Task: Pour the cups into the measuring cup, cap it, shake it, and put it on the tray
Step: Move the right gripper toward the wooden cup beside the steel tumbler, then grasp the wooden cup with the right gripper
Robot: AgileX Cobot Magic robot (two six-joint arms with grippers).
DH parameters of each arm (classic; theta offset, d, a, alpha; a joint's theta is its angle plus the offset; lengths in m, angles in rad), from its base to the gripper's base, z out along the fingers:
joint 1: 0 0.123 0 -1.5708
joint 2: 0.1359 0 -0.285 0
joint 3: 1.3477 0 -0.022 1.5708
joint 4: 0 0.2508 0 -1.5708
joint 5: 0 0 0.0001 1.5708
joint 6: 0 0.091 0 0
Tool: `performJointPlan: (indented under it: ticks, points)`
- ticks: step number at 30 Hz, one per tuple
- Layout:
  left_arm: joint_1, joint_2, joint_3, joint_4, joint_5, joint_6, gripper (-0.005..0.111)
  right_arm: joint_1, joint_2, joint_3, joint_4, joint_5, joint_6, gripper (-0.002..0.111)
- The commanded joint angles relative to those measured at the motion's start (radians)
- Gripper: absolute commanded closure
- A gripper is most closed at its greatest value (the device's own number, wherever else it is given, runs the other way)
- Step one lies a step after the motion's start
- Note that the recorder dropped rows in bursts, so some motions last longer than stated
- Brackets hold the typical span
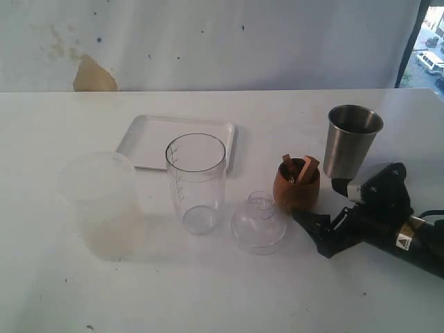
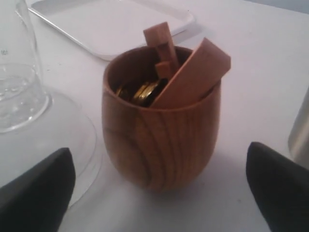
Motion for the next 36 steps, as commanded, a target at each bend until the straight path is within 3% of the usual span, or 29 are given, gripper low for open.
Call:
performJointPlan:
  ticks: [1,12,36]
  points:
    - [0.002,0.004,-0.002,-0.012,-0.002,0.001,0.003,0.002,0.01,-0.024,0.02,-0.02,0.01,0.02]
    - [0.002,0.004,-0.002,-0.012,-0.002,0.001,0.003,0.068,0.112,-0.137,0.023,-0.028,0.046,0.02]
    - [0.002,0.004,-0.002,-0.012,-0.002,0.001,0.003,0.093,0.25,-0.326,0.039,-0.023,0.099,0.02]
